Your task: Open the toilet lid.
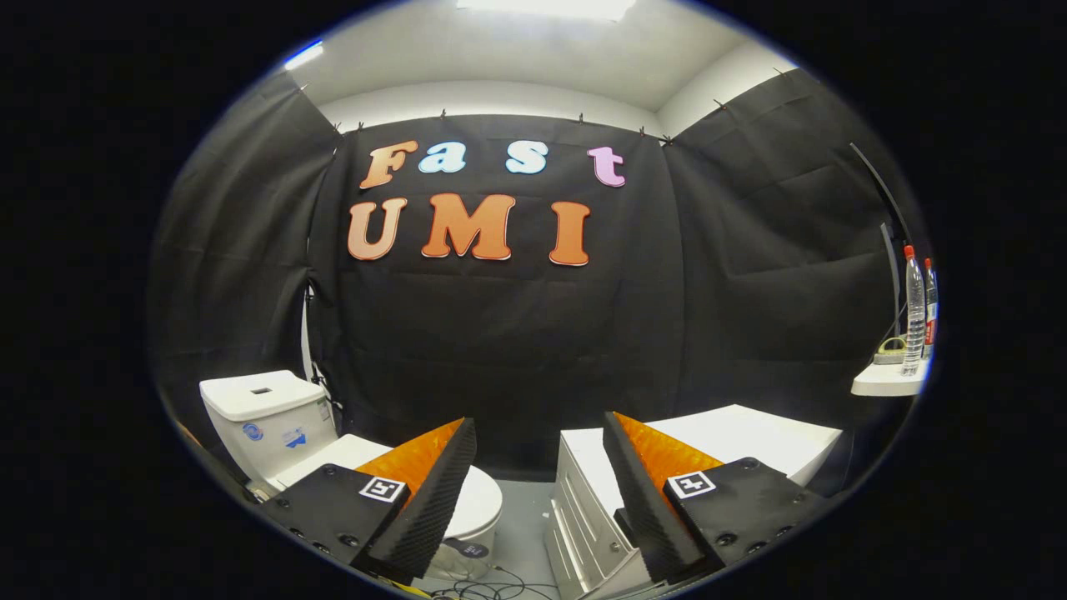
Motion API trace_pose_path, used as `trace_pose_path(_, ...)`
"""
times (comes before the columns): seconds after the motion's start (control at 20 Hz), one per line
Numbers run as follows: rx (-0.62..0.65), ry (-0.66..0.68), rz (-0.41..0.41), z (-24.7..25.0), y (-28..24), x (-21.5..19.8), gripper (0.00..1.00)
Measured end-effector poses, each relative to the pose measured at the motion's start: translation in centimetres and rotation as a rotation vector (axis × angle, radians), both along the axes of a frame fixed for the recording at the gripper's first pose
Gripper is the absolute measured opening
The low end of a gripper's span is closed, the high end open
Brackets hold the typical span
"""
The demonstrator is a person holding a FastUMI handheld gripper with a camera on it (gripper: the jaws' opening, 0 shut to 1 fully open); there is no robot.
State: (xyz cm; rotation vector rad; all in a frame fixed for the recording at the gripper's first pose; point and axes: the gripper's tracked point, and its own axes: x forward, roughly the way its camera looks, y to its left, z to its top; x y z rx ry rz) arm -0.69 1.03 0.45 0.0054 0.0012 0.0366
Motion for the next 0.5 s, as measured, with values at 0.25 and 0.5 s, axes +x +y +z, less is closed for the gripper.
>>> trace_pose_path(0.25,-0.015,-0.004,0.009,-0.02,0.30,0.01,0.98)
trace_pose_path(0.5,-0.025,0.001,0.014,-0.11,0.57,0.24,0.98)
